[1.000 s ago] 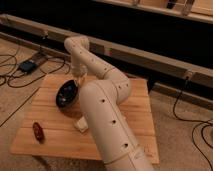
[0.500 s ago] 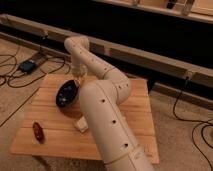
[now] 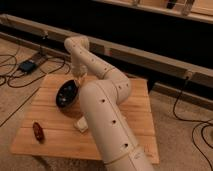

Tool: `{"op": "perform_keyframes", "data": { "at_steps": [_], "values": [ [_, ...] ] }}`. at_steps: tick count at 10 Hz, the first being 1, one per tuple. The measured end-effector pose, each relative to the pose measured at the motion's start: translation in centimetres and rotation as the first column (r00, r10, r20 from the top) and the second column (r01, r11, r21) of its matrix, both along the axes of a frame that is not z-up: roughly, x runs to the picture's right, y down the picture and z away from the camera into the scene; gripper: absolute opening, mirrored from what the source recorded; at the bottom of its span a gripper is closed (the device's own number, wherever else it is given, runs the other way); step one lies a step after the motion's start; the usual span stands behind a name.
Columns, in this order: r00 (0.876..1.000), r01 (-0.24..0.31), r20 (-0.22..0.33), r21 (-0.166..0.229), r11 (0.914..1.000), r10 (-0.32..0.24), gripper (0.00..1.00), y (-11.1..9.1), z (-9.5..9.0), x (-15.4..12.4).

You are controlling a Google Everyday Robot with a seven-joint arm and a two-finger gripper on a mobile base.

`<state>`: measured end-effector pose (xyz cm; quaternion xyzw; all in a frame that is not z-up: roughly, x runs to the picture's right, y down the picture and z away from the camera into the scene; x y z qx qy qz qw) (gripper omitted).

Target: Drag the ceramic bowl in a circle

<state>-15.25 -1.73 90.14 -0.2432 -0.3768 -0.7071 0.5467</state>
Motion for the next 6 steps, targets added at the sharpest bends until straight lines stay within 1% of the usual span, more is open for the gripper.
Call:
{"op": "perform_keyframes", "data": {
  "at_steps": [1,2,3,6],
  "values": [
    [1.0,0.0,0.0,0.0,1.0,0.0,0.72,0.0,0.0,0.0],
    [1.0,0.0,0.0,0.0,1.0,0.0,0.78,-0.01,0.0,0.02],
    [1.0,0.0,0.0,0.0,1.0,0.0,0.8,-0.02,0.0,0.02],
    [1.0,0.0,-0.001,-0.001,1.0,0.0,0.8,0.05,0.05,0.02]
  ]
}}
